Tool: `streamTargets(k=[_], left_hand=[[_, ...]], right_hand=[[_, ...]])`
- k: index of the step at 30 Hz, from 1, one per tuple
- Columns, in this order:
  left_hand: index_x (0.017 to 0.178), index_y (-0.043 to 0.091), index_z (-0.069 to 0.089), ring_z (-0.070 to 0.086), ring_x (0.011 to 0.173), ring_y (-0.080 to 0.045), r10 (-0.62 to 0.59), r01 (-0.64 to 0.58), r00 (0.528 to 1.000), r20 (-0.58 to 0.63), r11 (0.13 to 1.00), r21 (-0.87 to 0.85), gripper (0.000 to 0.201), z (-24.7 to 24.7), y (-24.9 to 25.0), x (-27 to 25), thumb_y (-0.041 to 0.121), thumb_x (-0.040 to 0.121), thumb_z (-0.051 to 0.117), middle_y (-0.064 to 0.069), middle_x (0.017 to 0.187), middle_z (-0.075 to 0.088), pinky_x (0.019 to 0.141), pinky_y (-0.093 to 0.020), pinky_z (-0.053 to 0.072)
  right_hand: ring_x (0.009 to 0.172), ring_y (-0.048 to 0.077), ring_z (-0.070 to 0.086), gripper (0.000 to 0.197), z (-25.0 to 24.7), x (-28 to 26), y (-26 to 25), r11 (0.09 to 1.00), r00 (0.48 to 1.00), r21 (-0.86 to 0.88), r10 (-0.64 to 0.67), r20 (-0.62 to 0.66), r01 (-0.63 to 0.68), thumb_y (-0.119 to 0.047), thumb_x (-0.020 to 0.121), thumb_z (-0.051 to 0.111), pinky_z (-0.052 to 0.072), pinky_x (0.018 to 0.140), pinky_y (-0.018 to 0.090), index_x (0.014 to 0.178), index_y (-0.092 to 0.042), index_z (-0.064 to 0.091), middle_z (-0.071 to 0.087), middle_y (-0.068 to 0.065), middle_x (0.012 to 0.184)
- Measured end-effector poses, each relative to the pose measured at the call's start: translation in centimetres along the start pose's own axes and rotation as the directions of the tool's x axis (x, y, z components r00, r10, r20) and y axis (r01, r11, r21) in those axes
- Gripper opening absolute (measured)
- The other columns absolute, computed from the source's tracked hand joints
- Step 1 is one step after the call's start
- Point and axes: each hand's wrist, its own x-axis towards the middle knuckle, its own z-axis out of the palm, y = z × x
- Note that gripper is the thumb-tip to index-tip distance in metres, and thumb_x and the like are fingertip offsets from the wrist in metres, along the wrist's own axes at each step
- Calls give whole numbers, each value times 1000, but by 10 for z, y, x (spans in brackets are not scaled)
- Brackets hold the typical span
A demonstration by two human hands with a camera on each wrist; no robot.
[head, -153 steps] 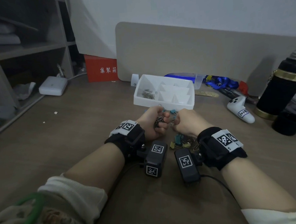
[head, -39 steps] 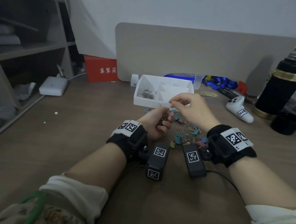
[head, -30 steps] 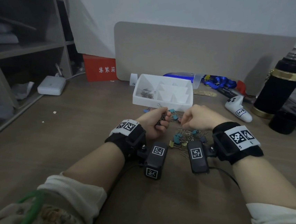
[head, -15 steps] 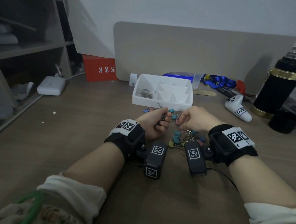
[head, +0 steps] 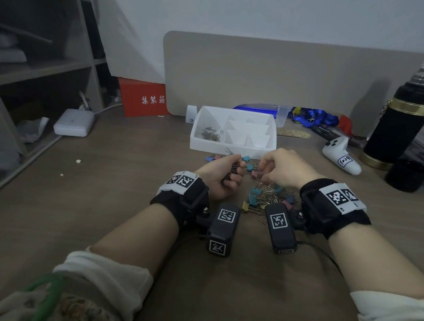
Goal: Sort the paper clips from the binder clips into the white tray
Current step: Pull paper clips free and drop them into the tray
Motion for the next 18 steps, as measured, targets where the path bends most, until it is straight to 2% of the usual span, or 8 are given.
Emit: streamTargets(k=[3,7,9,14,18], left_hand=[[66,17,44,28,28,-1,3,-3,1000,-4,1000,7,39,0,0,0,33,101,39,7,44,39,26,-9,14],[66,17,44,28,29,-1,5,-5,1000,-5,1000,12,39,0,0,0,33,101,39,7,44,39,26,-9,14],[66,17,44,28,29,-1,8,-7,1000,-5,1000,17,39,0,0,0,33,101,39,7,44,39,26,-9,14],[66,17,44,28,28,-1,18,-18,1000,-2,1000,19,39,0,0,0,32,101,38,7,44,39,26,-9,14],[66,17,44,29,28,-1,14,-14,1000,-2,1000,18,39,-1,-1,0,33,101,39,7,45,40,26,-10,15]], right_hand=[[88,20,64,21,-4,-1,-1,999,999,-39,17,-35,-18,-19,78,76,55,84,42,72,-31,60,67,-1,93],[91,18,63,12,-6,-5,-2,996,996,-77,46,70,-41,-25,77,79,53,89,39,78,-28,67,68,0,98],[92,19,63,15,-6,-6,-2,996,995,-70,58,84,-53,-23,75,81,53,89,38,79,-28,68,68,1,100],[88,17,63,14,-5,-4,-2,997,995,-47,64,80,-60,-19,76,80,51,82,32,77,-26,68,69,2,97],[90,19,62,10,-2,-4,-1,997,994,-58,57,97,-52,-20,79,77,50,82,33,78,-23,68,68,3,98]])
